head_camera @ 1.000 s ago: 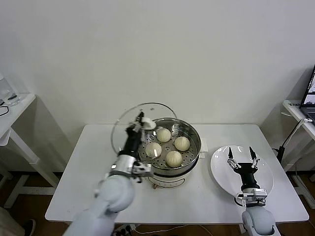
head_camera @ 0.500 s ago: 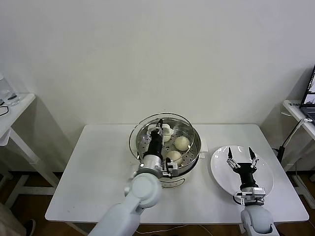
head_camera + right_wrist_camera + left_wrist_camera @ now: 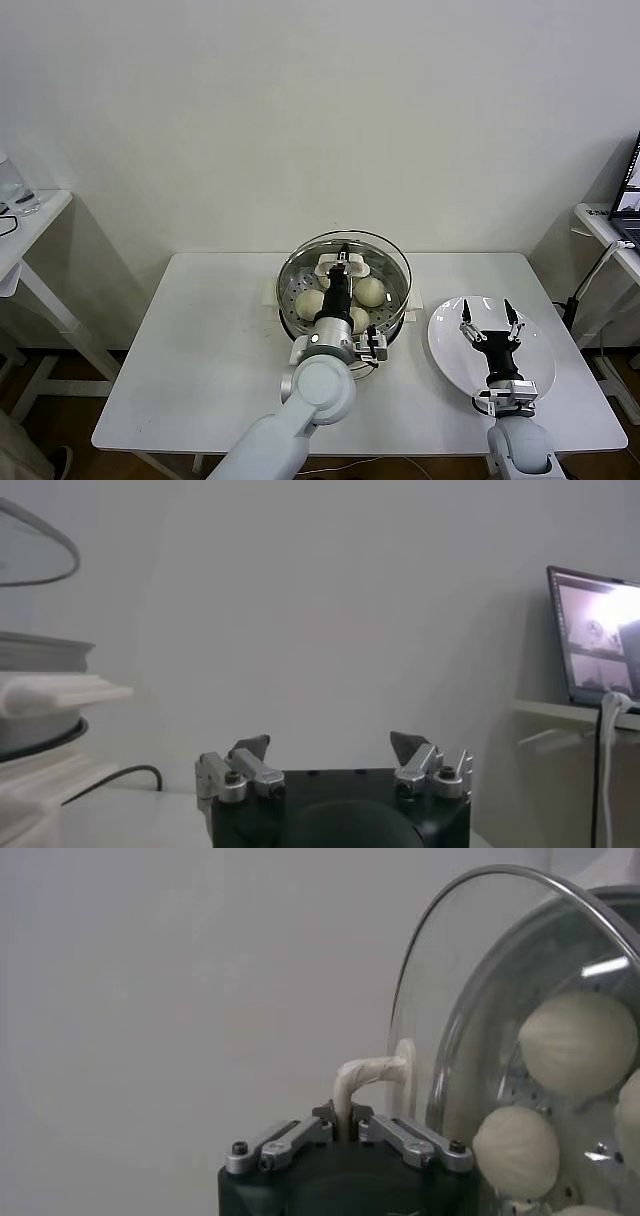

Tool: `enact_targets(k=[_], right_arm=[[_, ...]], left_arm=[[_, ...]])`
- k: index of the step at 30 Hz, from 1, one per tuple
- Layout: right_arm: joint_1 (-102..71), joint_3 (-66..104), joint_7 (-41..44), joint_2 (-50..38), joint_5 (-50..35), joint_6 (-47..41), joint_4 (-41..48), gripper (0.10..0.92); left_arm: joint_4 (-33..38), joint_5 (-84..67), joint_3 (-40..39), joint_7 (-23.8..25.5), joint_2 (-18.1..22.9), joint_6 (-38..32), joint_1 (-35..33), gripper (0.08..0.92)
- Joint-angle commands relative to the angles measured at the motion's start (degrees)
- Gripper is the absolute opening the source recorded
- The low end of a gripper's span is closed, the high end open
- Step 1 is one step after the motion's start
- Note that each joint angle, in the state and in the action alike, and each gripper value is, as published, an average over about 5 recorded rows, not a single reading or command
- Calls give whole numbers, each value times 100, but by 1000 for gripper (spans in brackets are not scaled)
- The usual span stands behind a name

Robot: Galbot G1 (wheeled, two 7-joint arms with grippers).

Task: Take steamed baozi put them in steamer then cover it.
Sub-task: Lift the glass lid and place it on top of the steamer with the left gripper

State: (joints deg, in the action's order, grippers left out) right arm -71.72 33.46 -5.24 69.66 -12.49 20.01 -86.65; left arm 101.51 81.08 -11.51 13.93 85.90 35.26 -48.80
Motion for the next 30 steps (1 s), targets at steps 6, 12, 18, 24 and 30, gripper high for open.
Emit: enact_targets(k=[6, 12, 18, 24, 30], right_arm=[[19, 2, 7, 17, 6, 4, 28, 823], [27, 5, 9, 18, 8, 6, 45, 823], [37, -3, 13, 37, 24, 9, 63, 823], [58, -7, 14, 32, 30, 6, 62, 823], [67, -8, 15, 36, 41, 8, 79, 823]], left_arm=[[-522, 540, -24, -27, 261, -18, 41, 188], [-646, 582, -3, -51, 261, -57, 10, 188], [-747, 658, 37, -85, 299, -100, 20, 188], [-800, 764, 83, -62, 305, -123, 2, 188], [-802, 778, 105, -30, 315, -109, -16, 188]])
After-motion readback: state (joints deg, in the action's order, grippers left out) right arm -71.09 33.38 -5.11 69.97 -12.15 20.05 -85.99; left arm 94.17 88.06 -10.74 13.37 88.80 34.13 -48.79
